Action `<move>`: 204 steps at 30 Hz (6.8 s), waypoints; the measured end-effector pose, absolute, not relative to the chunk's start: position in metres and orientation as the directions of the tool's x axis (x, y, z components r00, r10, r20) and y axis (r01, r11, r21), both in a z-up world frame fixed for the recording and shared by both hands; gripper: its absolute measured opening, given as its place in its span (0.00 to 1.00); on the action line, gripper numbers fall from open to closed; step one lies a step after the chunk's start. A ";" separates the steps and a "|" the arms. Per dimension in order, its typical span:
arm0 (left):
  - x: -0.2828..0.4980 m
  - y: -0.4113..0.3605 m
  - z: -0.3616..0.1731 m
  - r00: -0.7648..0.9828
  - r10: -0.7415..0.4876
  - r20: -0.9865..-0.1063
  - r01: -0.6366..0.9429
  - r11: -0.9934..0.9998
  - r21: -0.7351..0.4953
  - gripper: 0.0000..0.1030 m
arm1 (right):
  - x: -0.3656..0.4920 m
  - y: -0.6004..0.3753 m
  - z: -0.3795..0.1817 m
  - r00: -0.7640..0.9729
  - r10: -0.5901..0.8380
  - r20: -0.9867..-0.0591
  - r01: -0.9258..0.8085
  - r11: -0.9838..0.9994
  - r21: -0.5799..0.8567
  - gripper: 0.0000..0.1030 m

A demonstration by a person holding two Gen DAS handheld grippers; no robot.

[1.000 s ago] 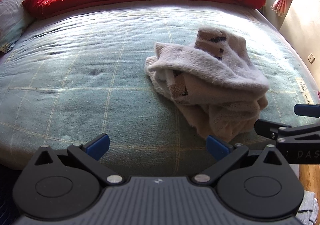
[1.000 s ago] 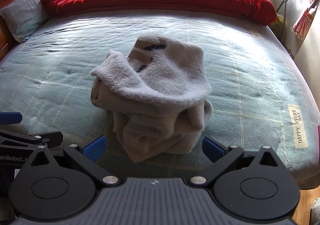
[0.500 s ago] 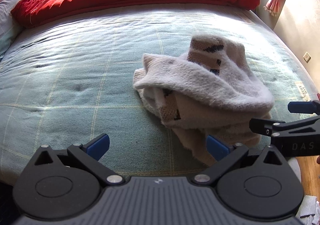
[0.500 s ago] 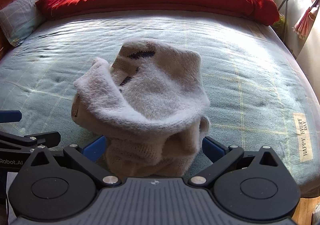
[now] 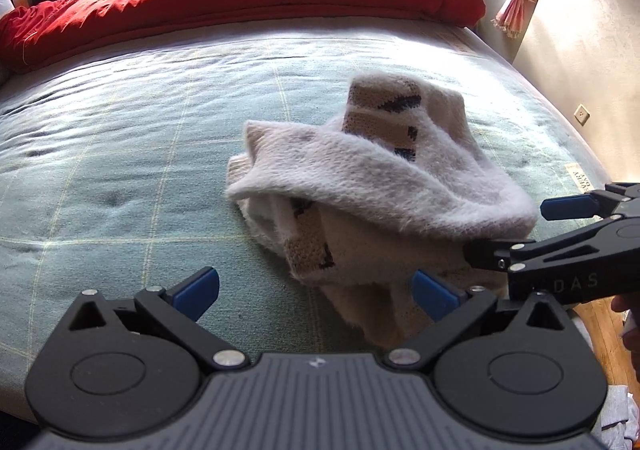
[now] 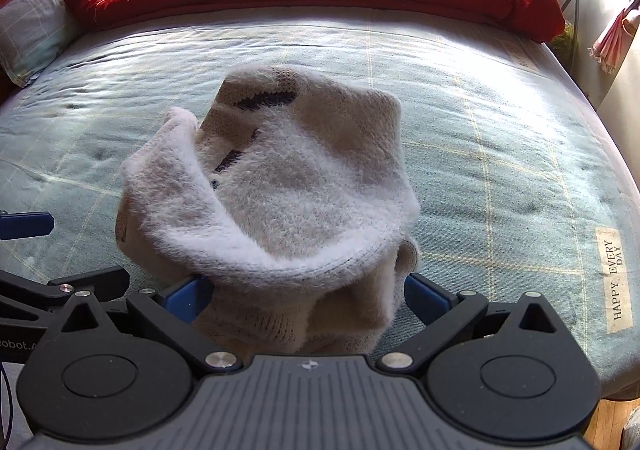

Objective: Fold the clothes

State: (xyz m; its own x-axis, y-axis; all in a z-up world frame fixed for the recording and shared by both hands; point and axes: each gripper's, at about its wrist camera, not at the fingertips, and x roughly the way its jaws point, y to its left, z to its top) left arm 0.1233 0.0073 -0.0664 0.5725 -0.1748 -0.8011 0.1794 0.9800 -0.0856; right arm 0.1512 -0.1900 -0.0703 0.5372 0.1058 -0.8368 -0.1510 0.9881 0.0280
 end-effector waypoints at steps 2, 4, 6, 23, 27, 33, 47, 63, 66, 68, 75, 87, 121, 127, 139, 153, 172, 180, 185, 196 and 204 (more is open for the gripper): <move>0.126 0.006 -0.067 0.578 -0.171 -0.798 0.186 0.980 -0.075 0.99 | 0.153 -0.188 -0.071 0.547 0.105 -0.830 -0.170 0.985 0.013 1.00; 0.129 0.006 -0.067 0.576 -0.170 -0.799 0.195 0.978 -0.068 0.99 | 0.155 -0.186 -0.072 0.556 0.103 -0.825 -0.188 0.982 -0.004 1.00; 0.131 0.007 -0.067 0.571 -0.173 -0.803 0.202 0.977 -0.067 0.99 | 0.156 -0.186 -0.072 0.562 0.107 -0.820 -0.201 0.980 -0.009 1.00; 0.112 -0.004 -0.059 0.569 -0.143 -0.810 0.285 0.958 0.031 0.99 | 0.142 -0.222 -0.087 0.527 0.043 -0.849 -0.182 0.981 -0.063 1.00; 0.111 0.000 -0.059 0.569 -0.144 -0.810 0.268 0.963 0.017 0.99 | 0.150 -0.221 -0.075 0.551 0.031 -0.834 -0.189 0.978 -0.089 1.00; 0.111 -0.005 -0.063 0.561 -0.149 -0.814 0.282 0.959 0.020 0.99 | 0.168 -0.215 -0.079 0.569 0.014 -0.822 -0.191 0.975 -0.115 1.00; 0.122 0.011 -0.072 0.552 -0.133 -0.823 0.248 0.969 0.010 0.99 | 0.236 -0.172 -0.056 0.656 0.023 -0.754 -0.250 0.950 -0.188 1.00; 0.153 0.049 -0.084 0.546 -0.119 -0.830 0.180 0.983 -0.022 0.99 | 0.330 -0.123 -0.041 0.650 0.173 -0.740 -0.303 0.952 -0.044 1.00; 0.157 0.050 -0.085 0.550 -0.124 -0.826 0.179 0.983 -0.029 0.99 | 0.319 -0.130 -0.026 0.668 0.182 -0.722 -0.320 0.945 -0.058 1.00; 0.158 0.048 -0.085 0.557 -0.133 -0.820 0.184 0.982 -0.034 0.99 | 0.309 -0.139 -0.018 0.673 0.187 -0.715 -0.328 0.943 -0.062 1.00; 0.156 0.038 -0.074 0.596 -0.136 -0.791 0.191 0.981 -0.025 0.99 | 0.270 -0.171 -0.016 0.630 0.162 -0.760 -0.341 0.936 -0.084 1.00; 0.146 0.027 -0.076 0.581 -0.104 -0.807 0.202 0.979 0.020 0.99 | 0.243 -0.199 -0.059 0.541 0.187 -0.820 -0.329 0.944 -0.001 0.77; 0.148 0.056 -0.096 0.559 -0.095 -0.824 0.137 0.990 -0.021 0.99 | 0.389 -0.114 -0.066 0.560 0.158 -0.814 -0.478 0.864 -0.161 0.51; 0.155 0.070 -0.104 0.550 -0.074 -0.832 0.094 0.995 -0.027 0.99 | 0.439 -0.093 -0.089 0.524 0.094 -0.846 -0.489 0.847 -0.209 0.43; 0.147 0.066 -0.096 0.586 -0.025 -0.810 0.089 0.996 0.033 0.99 | 0.435 -0.119 -0.029 0.575 0.181 -0.798 -0.449 0.885 -0.123 0.46; 0.116 0.047 -0.085 0.563 -0.222 -0.796 0.252 0.963 -0.091 0.99 | 0.319 -0.162 0.000 0.534 0.216 -0.817 -0.478 0.875 -0.080 0.54; 0.101 0.028 -0.097 0.545 -0.309 -0.779 0.416 0.907 -0.069 0.99 | 0.225 -0.211 -0.019 0.484 0.315 -0.817 -0.431 0.898 0.091 0.58; 0.137 0.008 -0.058 0.590 -0.273 -0.760 0.488 0.870 0.067 0.93 | 0.210 -0.222 -0.045 0.440 0.360 -0.822 -0.416 0.894 0.169 0.62; 0.168 -0.024 -0.032 0.592 -0.284 -0.754 0.612 0.768 0.191 0.78 | 0.207 -0.232 -0.045 0.443 0.389 -0.807 -0.414 0.888 0.201 0.62; 0.238 -0.085 -0.028 0.601 -0.226 -0.767 0.736 0.532 0.419 0.58 | 0.201 -0.253 -0.040 0.434 0.425 -0.795 -0.431 0.872 0.231 0.65; 0.256 -0.106 -0.060 0.517 -0.174 -0.838 0.809 0.420 0.412 0.24 | 0.211 -0.262 -0.048 0.430 0.424 -0.797 -0.411 0.878 0.246 0.65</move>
State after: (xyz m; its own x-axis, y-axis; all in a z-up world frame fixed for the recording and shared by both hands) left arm 0.2561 -0.1064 -0.0604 0.5170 -0.1744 -0.8380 0.8088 0.4200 0.4116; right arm 0.2112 -0.2622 -0.0480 0.4300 0.4244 -0.7969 -0.4111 0.8779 0.2457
